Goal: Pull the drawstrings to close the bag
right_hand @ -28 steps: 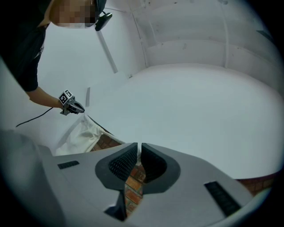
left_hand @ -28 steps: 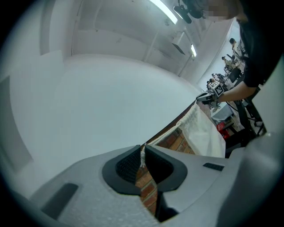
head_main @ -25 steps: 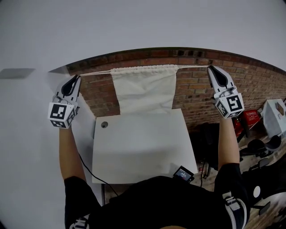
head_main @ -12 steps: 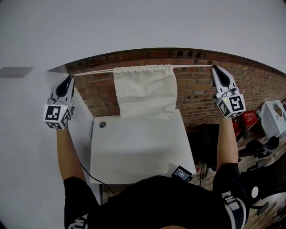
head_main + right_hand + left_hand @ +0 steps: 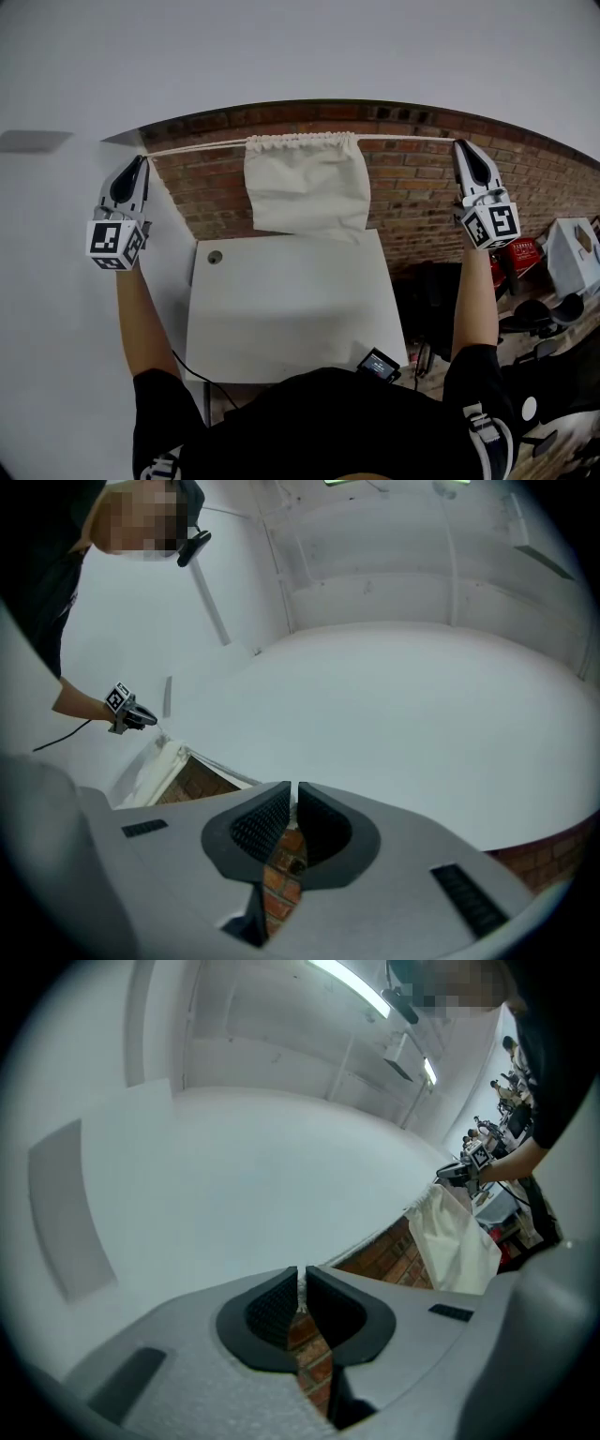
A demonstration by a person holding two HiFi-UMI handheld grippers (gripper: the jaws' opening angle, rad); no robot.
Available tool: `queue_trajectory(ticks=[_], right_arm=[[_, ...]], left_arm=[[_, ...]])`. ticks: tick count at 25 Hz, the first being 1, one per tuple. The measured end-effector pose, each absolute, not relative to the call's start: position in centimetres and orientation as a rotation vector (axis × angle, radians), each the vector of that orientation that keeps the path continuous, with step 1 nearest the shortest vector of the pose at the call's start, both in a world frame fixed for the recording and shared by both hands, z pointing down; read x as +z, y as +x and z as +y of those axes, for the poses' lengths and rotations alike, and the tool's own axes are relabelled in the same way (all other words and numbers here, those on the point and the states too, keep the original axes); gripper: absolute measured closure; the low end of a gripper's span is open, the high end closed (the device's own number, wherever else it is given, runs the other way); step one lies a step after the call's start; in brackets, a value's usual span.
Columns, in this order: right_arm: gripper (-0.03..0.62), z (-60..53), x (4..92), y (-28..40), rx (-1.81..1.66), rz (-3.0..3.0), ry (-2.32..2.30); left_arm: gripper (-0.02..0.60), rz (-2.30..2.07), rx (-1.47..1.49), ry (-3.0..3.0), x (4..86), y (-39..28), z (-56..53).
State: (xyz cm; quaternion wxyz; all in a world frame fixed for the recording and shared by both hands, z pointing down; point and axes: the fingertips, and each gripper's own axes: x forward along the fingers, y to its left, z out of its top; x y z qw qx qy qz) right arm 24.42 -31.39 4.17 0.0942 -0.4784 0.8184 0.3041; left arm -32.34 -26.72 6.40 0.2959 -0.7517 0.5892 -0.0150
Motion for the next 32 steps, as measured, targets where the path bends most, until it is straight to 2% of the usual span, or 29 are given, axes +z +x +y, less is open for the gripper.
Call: queue_trajectory(ticks=[32], right_arm=[[0.562, -31.3, 5.1, 27.1, 0.804, 2.392, -1.421]], left_arm=[[0.543, 1.655, 0.104, -1.923, 6.2, -37.5, -24.0]])
